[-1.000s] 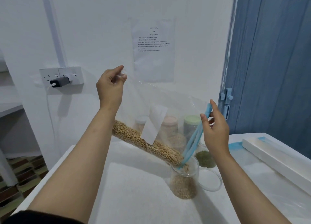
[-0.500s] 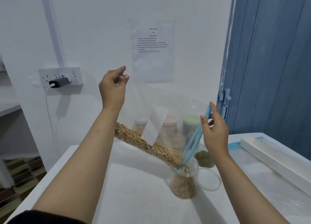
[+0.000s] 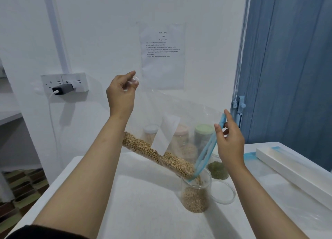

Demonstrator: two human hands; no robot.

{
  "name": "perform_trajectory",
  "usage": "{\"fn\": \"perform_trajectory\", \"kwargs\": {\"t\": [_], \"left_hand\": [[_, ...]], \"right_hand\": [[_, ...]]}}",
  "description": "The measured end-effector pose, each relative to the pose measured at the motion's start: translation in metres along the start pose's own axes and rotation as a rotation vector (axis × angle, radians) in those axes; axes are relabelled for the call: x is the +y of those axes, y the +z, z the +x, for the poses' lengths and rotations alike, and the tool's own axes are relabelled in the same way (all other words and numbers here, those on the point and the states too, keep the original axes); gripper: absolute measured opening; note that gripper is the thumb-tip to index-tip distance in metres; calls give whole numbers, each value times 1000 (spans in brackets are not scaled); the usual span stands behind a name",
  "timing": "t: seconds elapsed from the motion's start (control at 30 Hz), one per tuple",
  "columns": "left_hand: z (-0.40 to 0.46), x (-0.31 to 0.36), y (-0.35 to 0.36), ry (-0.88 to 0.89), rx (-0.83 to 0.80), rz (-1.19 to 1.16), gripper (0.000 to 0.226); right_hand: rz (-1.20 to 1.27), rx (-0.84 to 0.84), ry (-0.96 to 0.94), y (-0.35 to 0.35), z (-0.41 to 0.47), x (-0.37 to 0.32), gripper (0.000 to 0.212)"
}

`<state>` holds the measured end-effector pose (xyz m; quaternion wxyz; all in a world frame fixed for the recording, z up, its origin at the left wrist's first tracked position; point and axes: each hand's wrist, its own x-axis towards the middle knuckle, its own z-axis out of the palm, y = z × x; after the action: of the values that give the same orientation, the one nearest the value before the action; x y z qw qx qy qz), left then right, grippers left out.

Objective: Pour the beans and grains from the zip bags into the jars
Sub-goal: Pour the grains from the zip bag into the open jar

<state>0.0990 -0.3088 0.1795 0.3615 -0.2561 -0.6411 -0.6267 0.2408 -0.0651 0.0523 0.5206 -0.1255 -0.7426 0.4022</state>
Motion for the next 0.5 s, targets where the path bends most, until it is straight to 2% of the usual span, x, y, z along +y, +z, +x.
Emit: {"fn": "perform_trajectory", "kwargs": {"t": [0.5], "left_hand": [[-1, 0, -1, 10, -16, 16, 28]], "right_hand": [[-15, 0, -24, 0, -1, 0, 50]]}}
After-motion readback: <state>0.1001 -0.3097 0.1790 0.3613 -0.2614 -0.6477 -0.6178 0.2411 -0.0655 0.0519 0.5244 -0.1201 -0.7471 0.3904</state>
